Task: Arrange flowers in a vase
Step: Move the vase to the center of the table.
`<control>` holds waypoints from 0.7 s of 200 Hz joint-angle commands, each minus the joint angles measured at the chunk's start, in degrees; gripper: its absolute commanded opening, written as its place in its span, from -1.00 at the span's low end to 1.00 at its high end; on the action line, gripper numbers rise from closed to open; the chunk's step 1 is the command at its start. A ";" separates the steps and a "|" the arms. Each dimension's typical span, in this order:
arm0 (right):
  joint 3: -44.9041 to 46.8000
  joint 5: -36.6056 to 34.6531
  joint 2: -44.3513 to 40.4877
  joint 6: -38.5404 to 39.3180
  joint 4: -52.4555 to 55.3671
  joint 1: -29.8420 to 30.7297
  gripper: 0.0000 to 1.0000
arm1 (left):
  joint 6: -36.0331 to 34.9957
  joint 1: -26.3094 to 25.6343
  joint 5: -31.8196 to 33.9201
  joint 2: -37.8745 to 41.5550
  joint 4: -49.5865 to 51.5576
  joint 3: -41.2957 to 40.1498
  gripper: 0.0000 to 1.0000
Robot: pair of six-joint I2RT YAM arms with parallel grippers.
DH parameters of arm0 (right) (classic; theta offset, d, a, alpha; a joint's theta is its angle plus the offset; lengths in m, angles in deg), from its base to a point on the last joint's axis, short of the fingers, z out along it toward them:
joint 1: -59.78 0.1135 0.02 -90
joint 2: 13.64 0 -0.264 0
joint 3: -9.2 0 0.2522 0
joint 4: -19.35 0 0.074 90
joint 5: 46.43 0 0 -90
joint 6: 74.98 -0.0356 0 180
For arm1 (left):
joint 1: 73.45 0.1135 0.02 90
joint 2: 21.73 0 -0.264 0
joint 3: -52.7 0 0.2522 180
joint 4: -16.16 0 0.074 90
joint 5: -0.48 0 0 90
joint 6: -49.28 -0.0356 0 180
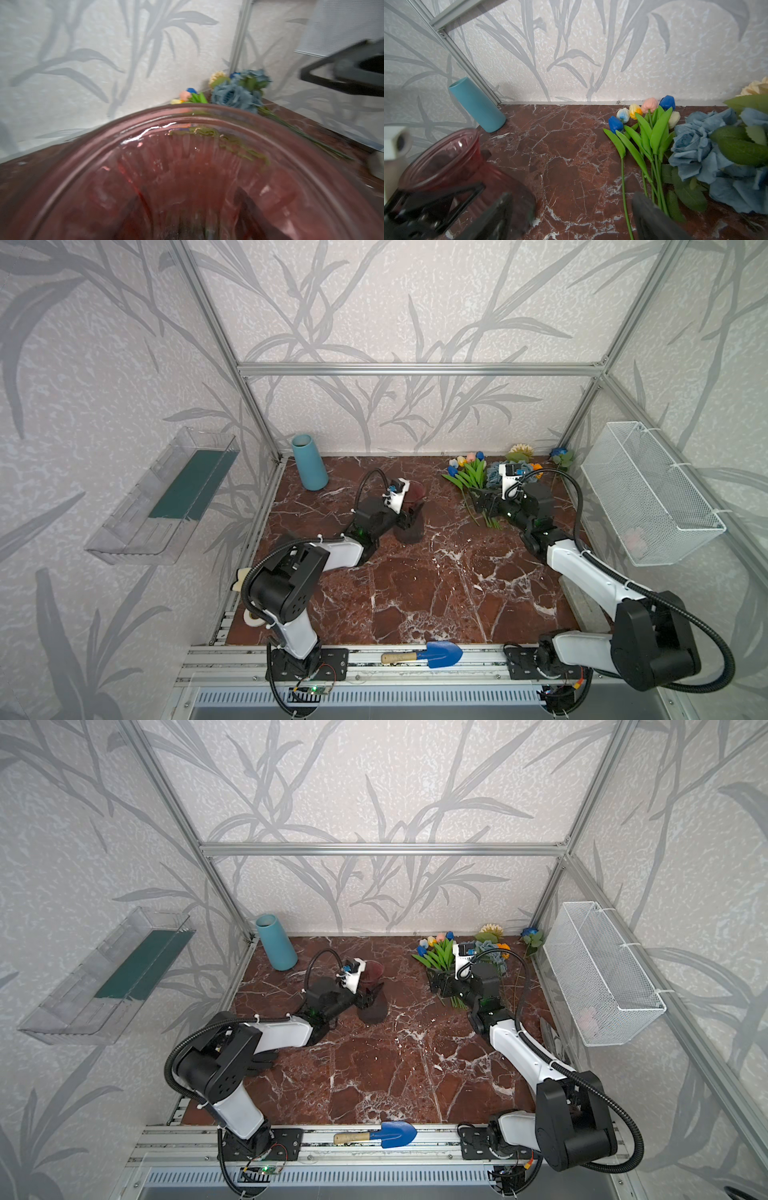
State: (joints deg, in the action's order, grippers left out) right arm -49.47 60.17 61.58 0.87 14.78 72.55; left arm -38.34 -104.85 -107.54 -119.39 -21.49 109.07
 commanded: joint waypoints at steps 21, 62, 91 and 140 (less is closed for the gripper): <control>-3.37 0.63 1.67 3.71 6.61 0.14 0.70 | -0.62 -0.86 -0.45 -0.88 -15.94 -4.68 -0.68; -7.16 -1.20 4.53 6.24 14.91 0.13 0.51 | -2.16 -0.86 -2.08 -2.35 -16.84 -4.38 -0.55; -10.58 -2.36 6.80 7.40 20.37 0.57 0.36 | -3.57 -0.86 -2.39 -1.51 -16.84 -5.15 0.26; -13.52 -2.32 9.28 7.44 22.69 1.72 0.36 | -4.83 -0.83 0.03 -1.49 -19.48 -7.41 0.85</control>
State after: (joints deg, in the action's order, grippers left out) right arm -59.94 58.38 69.26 7.47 34.21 73.62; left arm -41.78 -105.90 -108.59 -121.58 -36.23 103.28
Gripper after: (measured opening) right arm 0.678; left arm 0.873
